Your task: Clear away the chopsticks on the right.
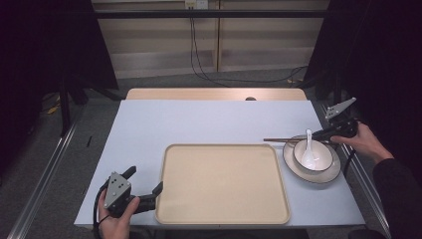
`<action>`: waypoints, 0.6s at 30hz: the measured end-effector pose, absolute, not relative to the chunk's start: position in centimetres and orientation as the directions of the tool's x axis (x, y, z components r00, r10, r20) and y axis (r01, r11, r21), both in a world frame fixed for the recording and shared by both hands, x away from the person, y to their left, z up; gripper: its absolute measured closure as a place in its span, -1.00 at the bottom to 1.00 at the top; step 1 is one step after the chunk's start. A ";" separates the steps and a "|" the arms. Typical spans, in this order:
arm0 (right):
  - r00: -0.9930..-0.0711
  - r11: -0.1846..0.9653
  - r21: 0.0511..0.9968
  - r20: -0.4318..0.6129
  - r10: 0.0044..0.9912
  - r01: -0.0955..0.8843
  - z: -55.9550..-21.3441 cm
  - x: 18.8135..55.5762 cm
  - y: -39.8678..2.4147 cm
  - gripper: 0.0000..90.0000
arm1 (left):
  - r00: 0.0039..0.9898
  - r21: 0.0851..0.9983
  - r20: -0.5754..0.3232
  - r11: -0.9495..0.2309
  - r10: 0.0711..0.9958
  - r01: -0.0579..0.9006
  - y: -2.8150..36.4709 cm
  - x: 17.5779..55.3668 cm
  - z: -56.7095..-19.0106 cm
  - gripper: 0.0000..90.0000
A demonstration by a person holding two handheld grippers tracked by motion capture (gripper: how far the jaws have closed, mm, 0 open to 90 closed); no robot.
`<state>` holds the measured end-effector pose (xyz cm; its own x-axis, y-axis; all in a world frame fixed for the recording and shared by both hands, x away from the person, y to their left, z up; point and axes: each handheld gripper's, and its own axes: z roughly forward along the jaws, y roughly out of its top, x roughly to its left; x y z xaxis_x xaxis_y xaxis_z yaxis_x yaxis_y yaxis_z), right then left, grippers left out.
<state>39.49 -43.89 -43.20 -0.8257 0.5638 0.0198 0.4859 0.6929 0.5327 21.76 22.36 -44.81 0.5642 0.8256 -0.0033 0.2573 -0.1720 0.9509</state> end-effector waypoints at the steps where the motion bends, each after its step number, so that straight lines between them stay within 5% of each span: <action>1: -0.833 0.701 0.533 0.015 0.553 0.475 -43.2 39.5 -43.9 0.78 | 0.569 0.952 -0.007 -0.170 0.822 0.256 22.4 21.8 -44.8 -0.97; 18: -0.854 0.723 0.537 -0.007 0.520 0.435 -43.8 39.7 -43.6 0.84 | 0.560 0.950 0.002 -0.176 0.829 0.257 22.4 21.8 -44.8 -0.97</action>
<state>39.66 -43.58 -43.75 -0.8540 0.5202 -0.0074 0.4355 0.7226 0.5368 21.77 22.43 -44.81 0.5595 0.8288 0.0019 0.2571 -0.1758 0.9503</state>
